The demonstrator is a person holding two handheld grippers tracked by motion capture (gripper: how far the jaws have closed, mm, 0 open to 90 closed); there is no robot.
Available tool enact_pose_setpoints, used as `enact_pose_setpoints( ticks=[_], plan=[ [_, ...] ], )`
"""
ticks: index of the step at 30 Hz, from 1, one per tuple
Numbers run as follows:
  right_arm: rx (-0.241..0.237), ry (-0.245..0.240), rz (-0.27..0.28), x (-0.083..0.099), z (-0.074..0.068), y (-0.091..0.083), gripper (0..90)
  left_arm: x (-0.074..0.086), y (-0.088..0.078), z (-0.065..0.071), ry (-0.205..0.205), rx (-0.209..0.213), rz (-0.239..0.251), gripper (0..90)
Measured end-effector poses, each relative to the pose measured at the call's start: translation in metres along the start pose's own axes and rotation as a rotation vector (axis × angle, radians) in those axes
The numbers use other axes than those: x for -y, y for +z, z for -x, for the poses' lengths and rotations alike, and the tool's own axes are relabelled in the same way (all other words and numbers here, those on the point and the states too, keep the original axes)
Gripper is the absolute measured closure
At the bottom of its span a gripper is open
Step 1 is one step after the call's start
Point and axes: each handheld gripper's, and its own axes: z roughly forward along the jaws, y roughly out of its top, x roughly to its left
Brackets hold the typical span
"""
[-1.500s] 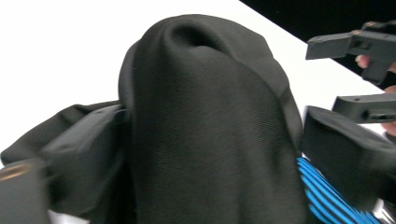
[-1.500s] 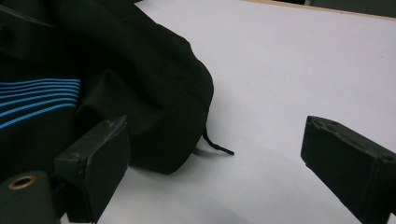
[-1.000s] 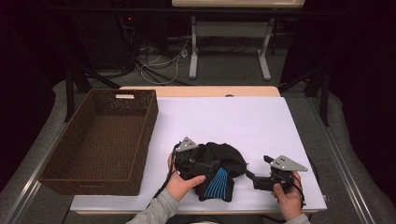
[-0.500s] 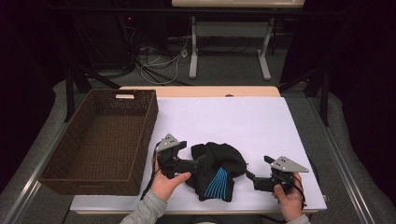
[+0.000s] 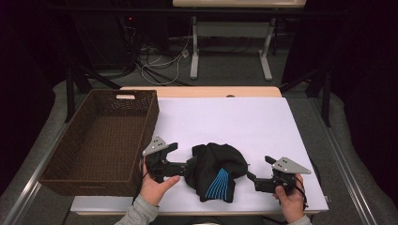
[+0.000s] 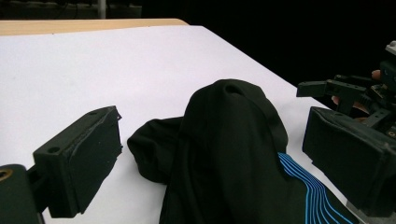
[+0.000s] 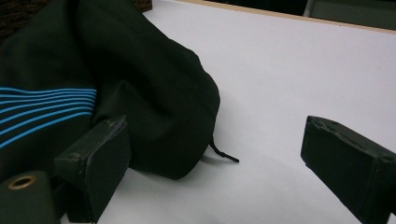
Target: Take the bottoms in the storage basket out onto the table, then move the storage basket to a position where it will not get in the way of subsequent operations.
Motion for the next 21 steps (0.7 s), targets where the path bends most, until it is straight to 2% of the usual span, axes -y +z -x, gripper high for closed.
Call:
enact_pose_setpoints(
  ticks=[9,14,20,21],
  plan=[
    [-0.011,-0.002,0.011,-0.003,-0.007,-0.003,8.0,0.008,-0.005,-0.004,0.007,-0.026,-0.006,4.4],
    [-0.039,-0.009,0.024,-0.006,-0.014,-0.003,7.5,0.012,-0.007,-0.007,-0.002,-0.031,-0.004,4.9],
    [-0.063,-0.035,0.029,-0.011,-0.028,0.000,1.1,0.014,-0.007,-0.010,0.001,-0.037,-0.004,4.9],
    [-0.070,-0.031,0.033,-0.011,-0.030,0.001,0.4,0.015,-0.006,-0.010,-0.008,-0.037,-0.002,4.9]
  ],
)
